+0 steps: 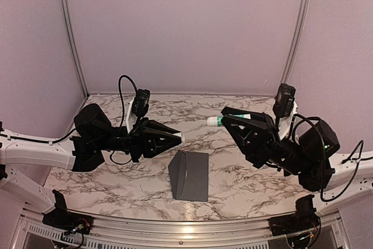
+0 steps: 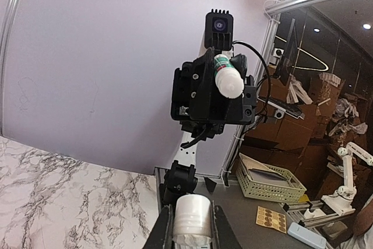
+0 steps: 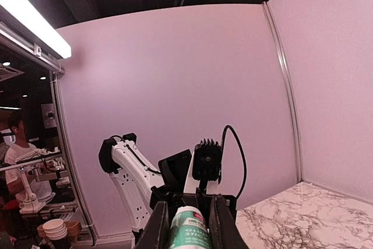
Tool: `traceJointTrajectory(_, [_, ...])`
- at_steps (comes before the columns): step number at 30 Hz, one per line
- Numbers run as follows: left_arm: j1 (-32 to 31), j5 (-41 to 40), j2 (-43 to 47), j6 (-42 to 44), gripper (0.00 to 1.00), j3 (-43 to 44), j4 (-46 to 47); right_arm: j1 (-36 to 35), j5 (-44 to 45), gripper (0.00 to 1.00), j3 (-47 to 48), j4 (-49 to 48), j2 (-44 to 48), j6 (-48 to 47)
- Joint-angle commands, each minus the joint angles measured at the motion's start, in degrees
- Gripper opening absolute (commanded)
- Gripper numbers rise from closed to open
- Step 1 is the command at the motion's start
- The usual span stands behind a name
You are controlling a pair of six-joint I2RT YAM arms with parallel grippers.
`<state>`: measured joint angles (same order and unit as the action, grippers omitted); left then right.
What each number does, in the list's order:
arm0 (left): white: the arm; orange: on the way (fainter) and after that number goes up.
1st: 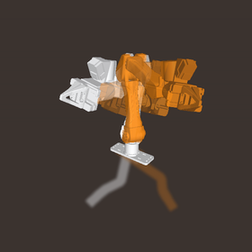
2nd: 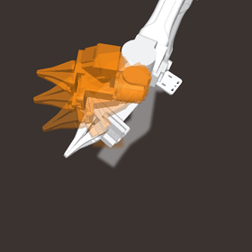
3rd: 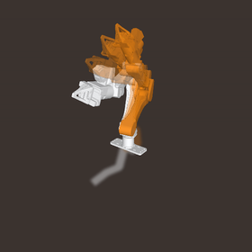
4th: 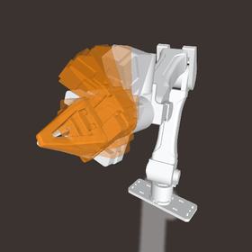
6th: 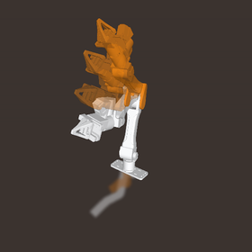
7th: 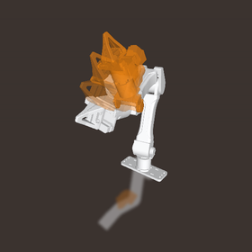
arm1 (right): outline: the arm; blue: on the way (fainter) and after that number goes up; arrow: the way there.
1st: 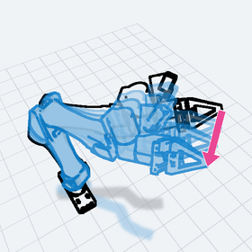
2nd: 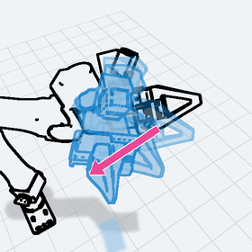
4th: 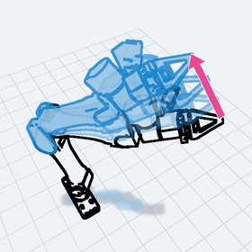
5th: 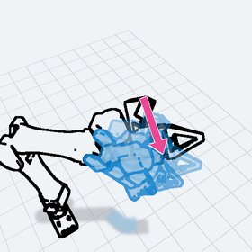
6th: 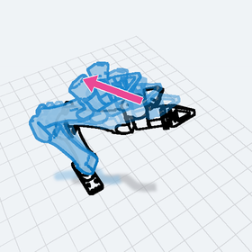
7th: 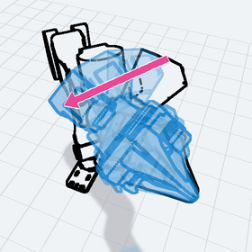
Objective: Place the letter into the envelope and seal it
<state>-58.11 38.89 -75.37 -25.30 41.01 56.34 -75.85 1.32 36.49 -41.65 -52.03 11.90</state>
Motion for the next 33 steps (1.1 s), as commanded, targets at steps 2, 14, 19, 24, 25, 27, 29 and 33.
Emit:
traceJointTrajectory(2, [0.8, -0.6, 0.4, 0.0, 0.00, -0.4, 2.3, 0.4, -0.7, 0.00, -0.5, 0.2, 1.7, 2.0])
traceJointTrajectory(14, [3.2, -33.0, 6.9, 4.8, 0.00, -6.4, -22.8, 0.4, 2.9, 0.00, 0.2, 8.4, 3.1, 0.7])
traceJointTrajectory(19, [3.3, -48.6, 5.3, 1.8, 0.00, -7.2, -34.3, 0.4, 11.7, 0.00, 2.3, 15.2, -0.2, -0.6])
traceJointTrajectory(24, [3.3, -56.8, -0.7, -1.6, 0.02, -7.5, -41.2, 0.4, 17.8, 0.00, 3.7, 19.4, -4.5, -0.6])
traceJointTrajectory(25, [3.3, -57.0, -2.1, -2.0, 0.03, -7.6, -41.9, 0.4, 18.5, 0.00, 4.1, 20.3, -5.3, -0.6])
traceJointTrajectory(27, [3.3, -57.0, -5.0, -3.0, 0.06, -7.2, -43.3, 0.4, 20.1, 0.00, 5.1, 22.5, -6.9, -0.2])
traceJointTrajectory(29, [3.3, -57.5, -8.4, -3.9, 0.08, -5.5, -46.5, 0.4, 21.7, 0.00, 6.4, 25.1, -8.9, 0.3])
traceJointTrajectory(33, [3.5, -55.8, -15.0, -4.8, 0.12, -2.1, -51.2, 0.4, 23.6, 0.00, 9.9, 31.9, -14.8, 1.6])
